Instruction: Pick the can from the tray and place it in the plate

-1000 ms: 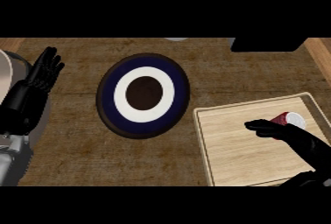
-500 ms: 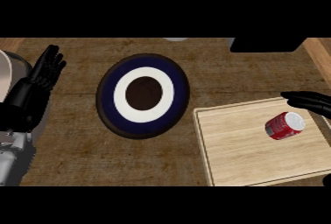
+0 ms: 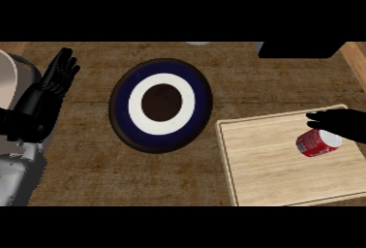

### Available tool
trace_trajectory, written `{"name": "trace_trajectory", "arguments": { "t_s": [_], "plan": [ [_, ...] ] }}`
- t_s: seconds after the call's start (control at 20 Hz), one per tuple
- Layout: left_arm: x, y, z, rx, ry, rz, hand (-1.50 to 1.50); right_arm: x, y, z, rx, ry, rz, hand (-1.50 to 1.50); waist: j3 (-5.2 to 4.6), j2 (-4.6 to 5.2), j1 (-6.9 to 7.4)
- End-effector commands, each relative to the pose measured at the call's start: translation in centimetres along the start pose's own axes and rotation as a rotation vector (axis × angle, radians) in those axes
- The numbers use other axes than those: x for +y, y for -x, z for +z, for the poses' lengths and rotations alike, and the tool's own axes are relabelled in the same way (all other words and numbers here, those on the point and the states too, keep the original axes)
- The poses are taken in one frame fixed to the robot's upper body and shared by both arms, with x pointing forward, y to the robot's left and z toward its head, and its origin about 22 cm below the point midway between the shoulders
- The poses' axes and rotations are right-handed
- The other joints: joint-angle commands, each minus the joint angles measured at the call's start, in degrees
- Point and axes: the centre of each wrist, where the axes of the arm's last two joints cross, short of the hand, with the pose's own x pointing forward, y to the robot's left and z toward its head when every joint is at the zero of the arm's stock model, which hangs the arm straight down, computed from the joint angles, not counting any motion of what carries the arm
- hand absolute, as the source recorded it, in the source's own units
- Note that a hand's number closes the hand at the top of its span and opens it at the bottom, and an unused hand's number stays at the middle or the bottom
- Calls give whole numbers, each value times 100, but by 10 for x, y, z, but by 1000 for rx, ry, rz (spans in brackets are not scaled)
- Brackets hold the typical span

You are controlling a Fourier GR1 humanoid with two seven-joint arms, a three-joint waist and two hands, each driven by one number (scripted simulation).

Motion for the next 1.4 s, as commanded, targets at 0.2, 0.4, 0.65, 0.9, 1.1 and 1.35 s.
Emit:
{"name": "trace_trajectory", "arguments": {
  "t_s": [0.2,0.4,0.65,0.9,1.1,1.35],
  "plan": [
    [9,6,-4,7,-9,7,0,9,-2,-27,93,-50,102,-150,8,3,11],
    [7,10,7,6,1,0,0,41,5,-44,174,-30,152,-150,10,6,8],
    [3,7,-9,7,6,2,0,26,24,-44,248,-89,153,-150,8,6,-25],
    [-10,-1,-4,-7,10,3,0,41,44,-59,258,-104,144,-150,10,4,5],
    [7,-4,-10,-6,0,6,0,66,60,-78,248,-133,147,-150,11,9,18],
    [9,7,4,6,7,-3,0,70,54,-94,280,-171,136,-150,9,0,5]
  ]
}}
